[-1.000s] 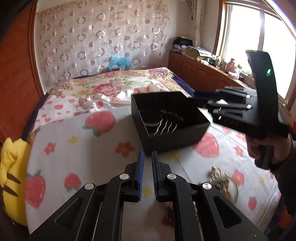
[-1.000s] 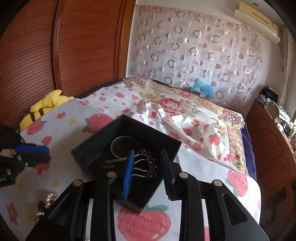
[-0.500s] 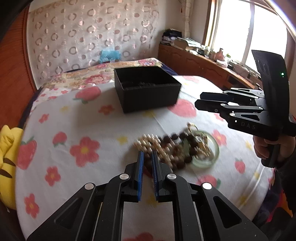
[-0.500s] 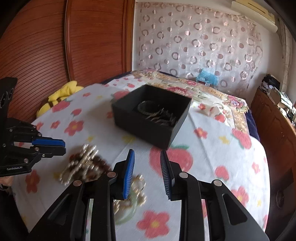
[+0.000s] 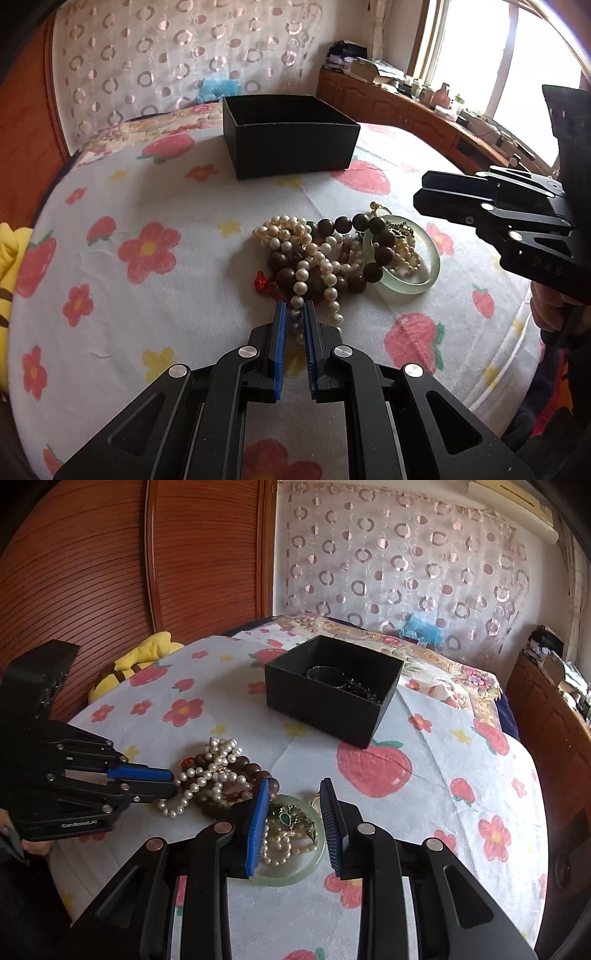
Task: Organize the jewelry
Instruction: 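Grasp the pearl necklace with the left gripper while the right grasps the brown bead bracelet, then lift the pearl necklace over the box with the left gripper while the right carries the bead bracelet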
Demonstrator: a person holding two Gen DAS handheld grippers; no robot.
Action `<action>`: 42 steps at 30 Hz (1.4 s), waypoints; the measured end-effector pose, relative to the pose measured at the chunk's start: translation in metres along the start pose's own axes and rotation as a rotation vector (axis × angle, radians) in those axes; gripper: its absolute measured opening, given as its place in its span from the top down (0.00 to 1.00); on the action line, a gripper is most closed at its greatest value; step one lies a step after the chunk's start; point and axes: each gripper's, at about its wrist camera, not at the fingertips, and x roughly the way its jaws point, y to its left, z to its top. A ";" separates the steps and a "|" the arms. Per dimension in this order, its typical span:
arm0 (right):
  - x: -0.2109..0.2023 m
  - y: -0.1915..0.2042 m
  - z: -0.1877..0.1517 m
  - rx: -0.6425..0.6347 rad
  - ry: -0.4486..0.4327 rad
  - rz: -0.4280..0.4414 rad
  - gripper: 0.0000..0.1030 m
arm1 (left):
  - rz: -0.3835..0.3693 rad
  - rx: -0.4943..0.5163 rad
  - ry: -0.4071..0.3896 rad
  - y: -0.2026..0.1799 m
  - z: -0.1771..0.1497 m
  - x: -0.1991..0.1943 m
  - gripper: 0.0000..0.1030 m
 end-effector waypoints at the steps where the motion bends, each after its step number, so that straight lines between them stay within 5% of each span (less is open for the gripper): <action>1: 0.000 -0.001 -0.001 0.001 0.004 -0.003 0.70 | -0.002 0.000 0.000 0.000 0.000 0.001 0.92; 8: 0.011 -0.013 -0.012 0.041 0.056 0.008 0.70 | 0.004 0.012 -0.010 -0.001 0.001 0.001 0.93; 23: 0.039 0.011 0.013 0.009 0.079 0.083 0.70 | 0.026 0.010 -0.286 -0.002 0.043 -0.097 0.94; 35: 0.071 0.013 0.019 -0.028 0.179 0.076 0.70 | 0.053 0.023 -0.375 0.004 0.069 -0.126 0.94; 37: 0.071 0.013 0.020 -0.033 0.183 0.083 0.83 | 0.057 0.022 -0.384 0.005 0.071 -0.128 0.94; 42: 0.061 0.015 0.023 -0.055 0.162 0.091 0.85 | 0.066 0.019 -0.404 0.008 0.077 -0.133 0.94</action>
